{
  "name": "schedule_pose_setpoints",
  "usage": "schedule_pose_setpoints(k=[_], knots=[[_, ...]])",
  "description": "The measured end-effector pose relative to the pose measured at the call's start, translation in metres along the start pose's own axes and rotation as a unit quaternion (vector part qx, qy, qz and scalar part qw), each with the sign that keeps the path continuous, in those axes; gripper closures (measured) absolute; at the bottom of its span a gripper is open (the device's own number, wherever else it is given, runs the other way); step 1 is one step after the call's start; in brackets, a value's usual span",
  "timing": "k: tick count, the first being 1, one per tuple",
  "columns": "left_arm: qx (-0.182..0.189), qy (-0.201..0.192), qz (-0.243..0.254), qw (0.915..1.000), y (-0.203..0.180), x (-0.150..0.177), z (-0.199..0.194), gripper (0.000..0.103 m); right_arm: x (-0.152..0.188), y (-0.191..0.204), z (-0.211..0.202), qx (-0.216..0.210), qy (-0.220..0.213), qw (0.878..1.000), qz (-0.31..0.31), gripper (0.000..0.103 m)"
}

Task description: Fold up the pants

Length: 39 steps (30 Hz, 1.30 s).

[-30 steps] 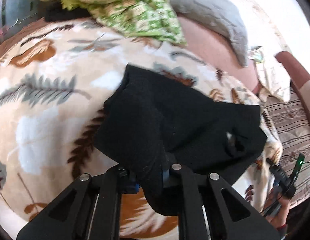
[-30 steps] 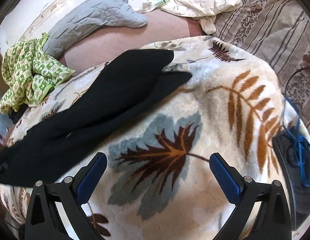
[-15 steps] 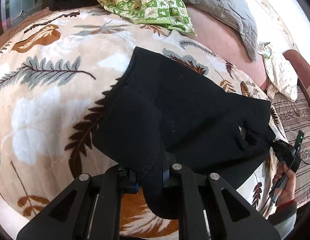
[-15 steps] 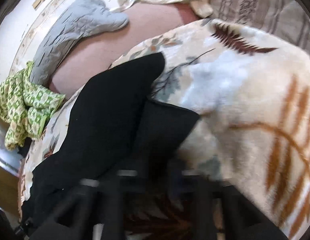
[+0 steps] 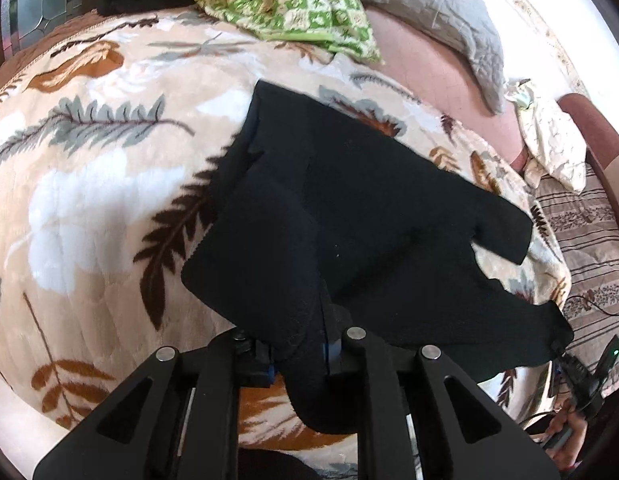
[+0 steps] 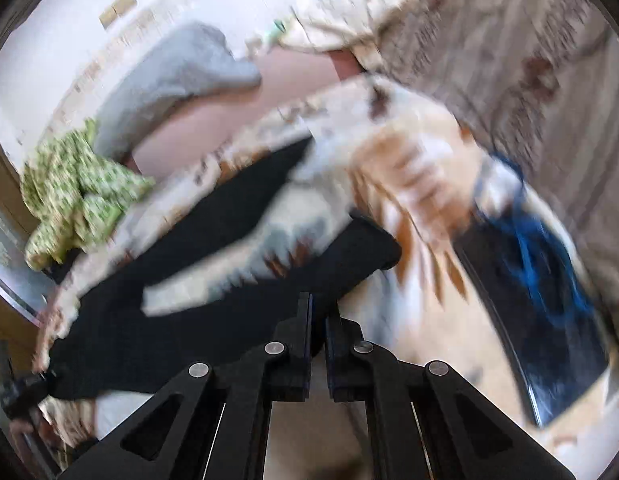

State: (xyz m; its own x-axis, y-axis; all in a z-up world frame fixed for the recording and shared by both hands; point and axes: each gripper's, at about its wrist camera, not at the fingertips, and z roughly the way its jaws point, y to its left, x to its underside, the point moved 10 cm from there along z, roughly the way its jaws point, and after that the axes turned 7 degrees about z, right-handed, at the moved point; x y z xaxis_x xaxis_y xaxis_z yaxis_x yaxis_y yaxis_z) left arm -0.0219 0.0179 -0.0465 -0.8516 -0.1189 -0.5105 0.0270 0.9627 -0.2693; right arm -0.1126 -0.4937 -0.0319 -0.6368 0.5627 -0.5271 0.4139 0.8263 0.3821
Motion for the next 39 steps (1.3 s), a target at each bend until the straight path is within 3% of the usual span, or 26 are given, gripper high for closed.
schedule_pose_setpoints(k=[2, 3, 4, 6, 10, 13, 17, 21, 23, 29, 31, 34, 36, 39], knots=[[-0.008, 0.012, -0.005, 0.9999, 0.004, 0.005, 0.005, 0.085, 0.014, -0.009, 0.016, 0.03, 0.027, 0.999, -0.009, 0.098], [-0.012, 0.014, -0.005, 0.9998, 0.005, 0.007, 0.004, 0.082, 0.014, -0.01, 0.015, 0.038, 0.021, 0.999, -0.014, 0.096], [-0.018, 0.013, -0.005, 0.9997, 0.007, 0.008, 0.001, 0.077, 0.012, -0.01, 0.011, 0.045, 0.014, 0.999, -0.015, 0.09], [-0.028, 0.008, -0.008, 0.9995, 0.012, 0.008, -0.007, 0.072, 0.008, -0.013, 0.002, 0.074, 0.005, 0.997, -0.018, 0.067], [-0.037, -0.004, -0.012, 0.9992, 0.019, 0.006, -0.025, 0.068, -0.001, 0.011, -0.022, 0.066, -0.025, 0.996, -0.055, 0.063], [-0.044, -0.022, -0.009, 0.9988, 0.017, 0.002, -0.037, 0.068, -0.001, 0.048, -0.029, 0.029, -0.033, 0.995, -0.087, 0.05], [-0.041, -0.044, -0.008, 0.9982, 0.01, -0.005, -0.044, 0.064, 0.001, 0.094, -0.02, -0.011, -0.026, 0.993, -0.118, 0.049], [-0.03, -0.043, -0.002, 0.9986, -0.001, -0.011, -0.035, 0.057, 0.018, 0.148, 0.005, -0.07, 0.014, 0.984, -0.161, 0.049], [-0.029, -0.041, 0.011, 0.9987, -0.008, -0.012, -0.027, 0.049, 0.03, 0.17, 0.02, -0.082, 0.035, 0.978, -0.19, 0.049], [-0.04, 0.024, 0.021, 0.9987, -0.013, -0.003, 0.016, 0.044, 0.08, 0.201, 0.078, -0.087, 0.152, 0.955, -0.241, 0.049], [-0.033, 0.026, 0.016, 0.999, -0.015, -0.006, 0.016, 0.04, 0.076, 0.205, 0.077, -0.082, 0.133, 0.953, -0.258, 0.049], [-0.015, 0.003, 0.015, 0.9998, -0.018, -0.029, 0.008, 0.027, 0.06, 0.224, 0.068, -0.101, 0.116, 0.953, -0.263, 0.048], [-0.013, -0.016, 0.016, 0.9997, -0.018, -0.049, 0.003, 0.017, 0.044, 0.236, 0.067, -0.107, 0.1, 0.953, -0.266, 0.038], [-0.02, -0.033, 0.026, 0.9989, -0.013, -0.079, 0.007, 0.015, 0.018, 0.262, 0.074, -0.115, 0.066, 0.951, -0.28, 0.031]])
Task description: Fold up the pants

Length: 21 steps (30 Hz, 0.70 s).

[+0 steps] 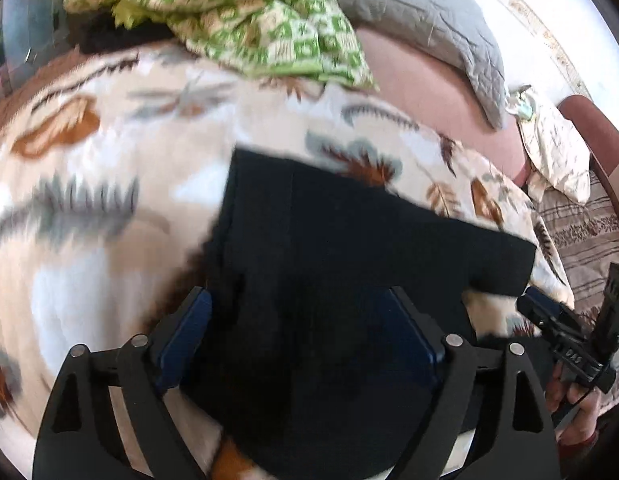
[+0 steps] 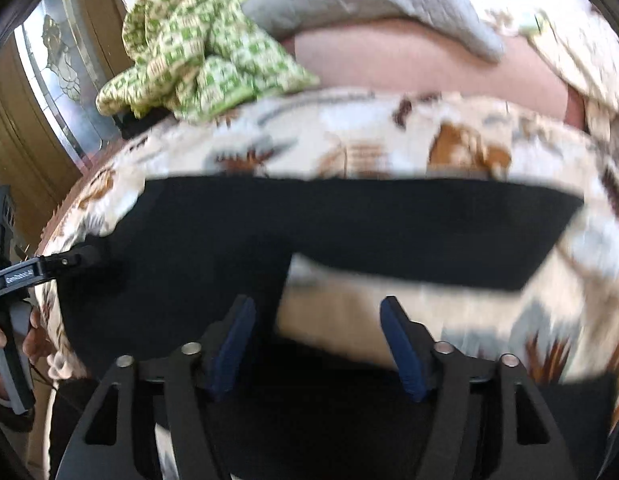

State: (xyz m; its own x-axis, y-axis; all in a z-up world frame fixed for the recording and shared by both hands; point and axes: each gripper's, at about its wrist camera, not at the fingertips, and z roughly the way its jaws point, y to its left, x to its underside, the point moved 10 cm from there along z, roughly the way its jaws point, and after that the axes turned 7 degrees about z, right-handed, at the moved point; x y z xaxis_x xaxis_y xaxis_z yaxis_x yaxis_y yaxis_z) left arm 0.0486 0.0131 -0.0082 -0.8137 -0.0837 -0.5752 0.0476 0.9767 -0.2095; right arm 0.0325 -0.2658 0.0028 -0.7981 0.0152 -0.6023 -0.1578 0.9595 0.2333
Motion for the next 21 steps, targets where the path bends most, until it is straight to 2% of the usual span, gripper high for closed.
schedule_pose_setpoints(k=[2, 8, 12, 15, 18, 21], knots=[[-0.021, -0.005, -0.001, 0.9998, 0.012, -0.019, 0.012, 0.015, -0.025, 0.005, 0.009, -0.006, -0.017, 1.0, -0.01, 0.027], [-0.026, 0.005, -0.017, 0.9995, 0.037, -0.049, 0.047, 0.015, -0.065, 0.012, 0.057, 0.006, -0.012, 0.997, -0.071, 0.026], [-0.026, 0.026, 0.009, 0.9993, 0.042, -0.063, 0.072, 0.015, -0.073, 0.02, 0.088, -0.003, 0.011, 0.994, -0.112, 0.026], [-0.04, 0.045, 0.036, 0.9976, 0.043, -0.068, 0.093, 0.015, -0.072, 0.033, 0.112, -0.014, 0.034, 0.986, -0.162, 0.02], [-0.051, 0.068, 0.058, 0.9947, 0.042, -0.066, 0.114, 0.012, -0.068, 0.041, 0.136, -0.005, 0.057, 0.977, -0.204, 0.02], [-0.053, 0.054, 0.098, 0.9922, 0.032, -0.068, 0.121, 0.008, -0.064, 0.044, 0.159, -0.007, 0.081, 0.973, -0.214, 0.021]])
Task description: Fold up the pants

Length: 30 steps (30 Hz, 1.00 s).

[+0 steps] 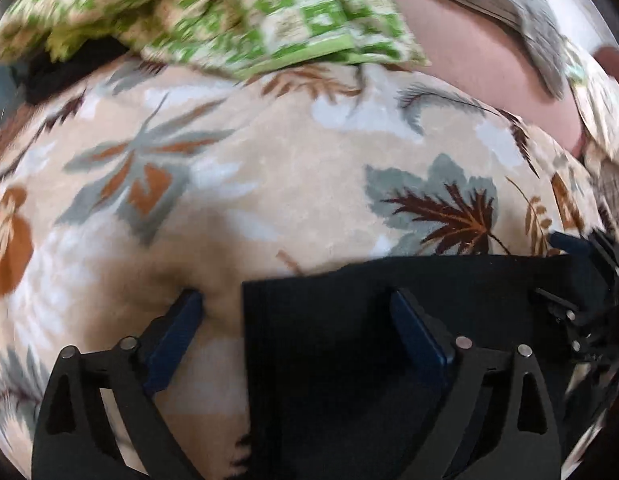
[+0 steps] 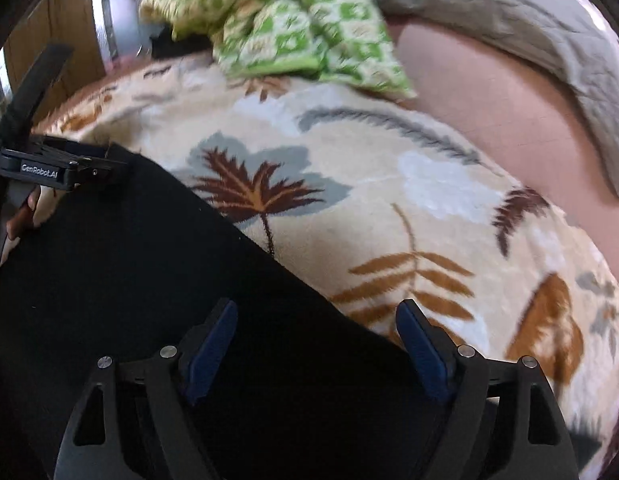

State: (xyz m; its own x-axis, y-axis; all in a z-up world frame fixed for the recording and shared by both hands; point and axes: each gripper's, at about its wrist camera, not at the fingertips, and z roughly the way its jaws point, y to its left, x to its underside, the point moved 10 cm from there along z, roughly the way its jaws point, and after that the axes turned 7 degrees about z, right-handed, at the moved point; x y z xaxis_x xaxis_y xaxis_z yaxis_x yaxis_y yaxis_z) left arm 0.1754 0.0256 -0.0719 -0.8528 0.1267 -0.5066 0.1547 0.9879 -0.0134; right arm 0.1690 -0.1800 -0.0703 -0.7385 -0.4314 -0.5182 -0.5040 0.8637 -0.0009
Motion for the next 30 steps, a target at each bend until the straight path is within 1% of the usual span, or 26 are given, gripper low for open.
schedule_pose_setpoints(k=[1, 2, 3, 4, 5, 6, 7, 8, 9, 10, 11, 13, 14, 16, 17, 19, 22, 25, 28, 29, 30], knots=[[-0.001, 0.001, 0.009, 1.0, -0.003, 0.0, 0.002, 0.008, 0.0, 0.0, 0.005, -0.006, 0.001, 1.0, 0.004, 0.021], [-0.009, 0.0, 0.019, 0.9998, -0.006, 0.0, 0.004, 0.012, -0.002, -0.001, 0.008, -0.019, -0.001, 1.0, 0.017, 0.024], [-0.01, -0.002, 0.024, 0.9997, -0.008, -0.001, 0.004, 0.017, -0.002, 0.0, 0.01, -0.037, 0.002, 0.999, 0.035, 0.039], [-0.006, -0.005, 0.028, 0.9996, -0.012, -0.002, 0.003, 0.031, -0.003, 0.002, 0.009, -0.059, 0.005, 0.997, 0.05, 0.05], [-0.007, -0.008, 0.03, 0.9995, -0.013, -0.003, 0.001, 0.049, -0.004, 0.006, 0.005, -0.067, 0.0, 0.996, 0.053, 0.075], [0.002, -0.008, 0.027, 0.9996, -0.015, -0.004, -0.002, 0.06, -0.005, 0.011, 0.001, -0.064, -0.004, 0.997, 0.045, 0.095], [0.016, -0.006, 0.022, 0.9996, -0.017, -0.004, -0.004, 0.08, -0.006, 0.016, -0.004, -0.053, -0.008, 0.998, 0.036, 0.095], [0.031, -0.005, 0.013, 0.9994, -0.019, -0.004, -0.009, 0.083, -0.005, 0.02, -0.011, -0.04, -0.015, 0.999, 0.025, 0.095], [0.033, -0.013, 0.006, 0.9994, -0.019, -0.003, -0.017, 0.083, -0.006, 0.023, -0.022, -0.033, -0.027, 0.999, 0.019, 0.096], [0.033, -0.022, 0.004, 0.9992, -0.02, -0.004, -0.025, 0.083, -0.006, 0.027, -0.039, -0.025, -0.048, 0.998, 0.013, 0.096], [0.041, -0.037, 0.002, 0.9985, -0.022, -0.002, -0.04, 0.083, -0.006, 0.029, -0.051, -0.021, -0.062, 0.998, 0.012, 0.096], [0.054, -0.06, -0.005, 0.9967, -0.023, 0.002, -0.065, 0.084, -0.001, 0.035, -0.087, -0.008, -0.095, 0.995, 0.008, 0.097], [0.066, -0.078, -0.008, 0.9948, -0.026, 0.008, -0.084, 0.083, 0.006, 0.041, -0.106, 0.001, -0.109, 0.994, 0.0, 0.099], [0.084, -0.097, -0.011, 0.9916, -0.031, 0.02, -0.111, 0.083, 0.019, 0.053, -0.136, 0.015, -0.125, 0.992, -0.018, 0.099], [0.088, -0.102, -0.011, 0.9908, -0.032, 0.027, -0.12, 0.083, 0.032, 0.063, -0.153, 0.015, -0.129, 0.991, -0.023, 0.099], [0.095, -0.109, -0.009, 0.9895, -0.036, 0.048, -0.137, 0.083, 0.052, 0.077, -0.167, 0.009, -0.121, 0.992, -0.031, 0.099], [0.108, -0.1, -0.02, 0.9889, -0.037, 0.083, -0.148, 0.083, 0.091, 0.101, -0.177, -0.014, -0.091, 0.995, -0.035, 0.099], [0.119, -0.085, -0.036, 0.9886, -0.035, 0.116, -0.149, 0.083, 0.126, 0.121, -0.173, -0.03, -0.052, 0.997, -0.049, 0.099], [0.104, -0.059, -0.043, 0.9919, -0.033, 0.142, -0.138, 0.081, 0.147, 0.134, -0.163, -0.053, -0.013, 0.997, -0.055, 0.099], [0.1, -0.053, -0.049, 0.9924, -0.031, 0.149, -0.135, 0.08, 0.155, 0.139, -0.155, -0.069, 0.009, 0.997, -0.042, 0.099], [0.102, -0.049, -0.056, 0.992, -0.03, 0.154, -0.136, 0.078, 0.161, 0.142, -0.15, -0.076, 0.022, 0.996, -0.037, 0.099]])
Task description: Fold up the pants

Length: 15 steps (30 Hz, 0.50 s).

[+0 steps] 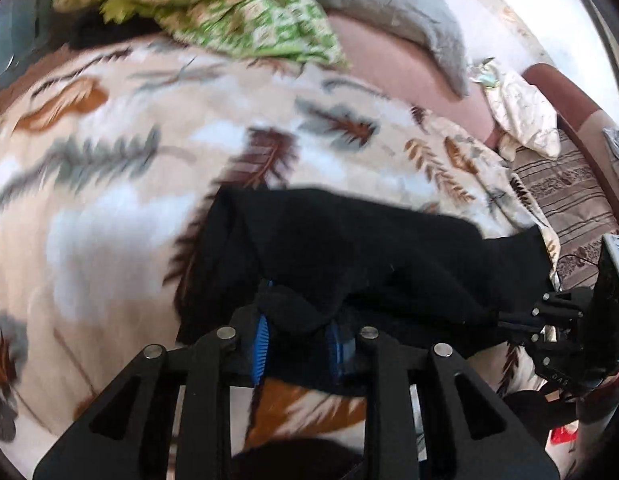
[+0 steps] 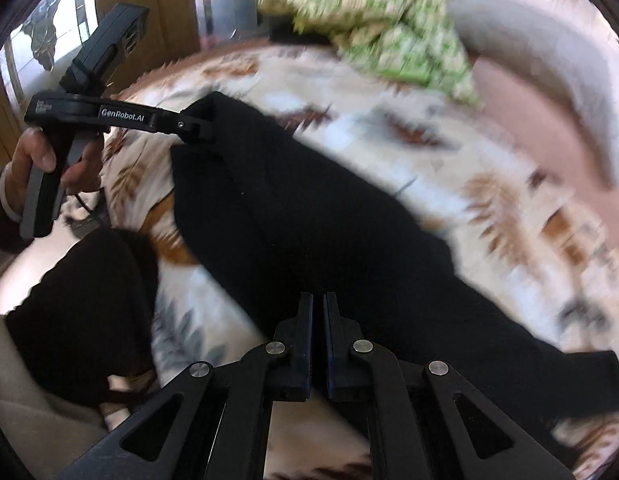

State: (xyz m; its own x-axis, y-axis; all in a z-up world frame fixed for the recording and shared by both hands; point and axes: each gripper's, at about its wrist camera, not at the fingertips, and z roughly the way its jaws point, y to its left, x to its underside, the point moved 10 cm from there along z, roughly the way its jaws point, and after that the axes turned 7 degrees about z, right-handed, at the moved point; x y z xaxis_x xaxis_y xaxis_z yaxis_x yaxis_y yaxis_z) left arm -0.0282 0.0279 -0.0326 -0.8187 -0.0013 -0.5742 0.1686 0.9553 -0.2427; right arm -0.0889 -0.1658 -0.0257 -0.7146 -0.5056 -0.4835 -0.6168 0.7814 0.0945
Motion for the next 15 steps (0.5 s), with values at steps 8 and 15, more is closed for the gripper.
schedule_pose_setpoints(k=[8, 15], knots=[[0.006, -0.049, -0.051, 0.9975, 0.016, -0.001, -0.042, 0.042, 0.014, 0.012, -0.003, 0.003, 0.016, 1.0, 0.01, 0.092], [0.032, -0.088, -0.077, 0.9926, 0.01, -0.014, -0.058, 0.025, -0.001, 0.012, -0.041, -0.002, -0.057, 0.997, 0.052, 0.06]])
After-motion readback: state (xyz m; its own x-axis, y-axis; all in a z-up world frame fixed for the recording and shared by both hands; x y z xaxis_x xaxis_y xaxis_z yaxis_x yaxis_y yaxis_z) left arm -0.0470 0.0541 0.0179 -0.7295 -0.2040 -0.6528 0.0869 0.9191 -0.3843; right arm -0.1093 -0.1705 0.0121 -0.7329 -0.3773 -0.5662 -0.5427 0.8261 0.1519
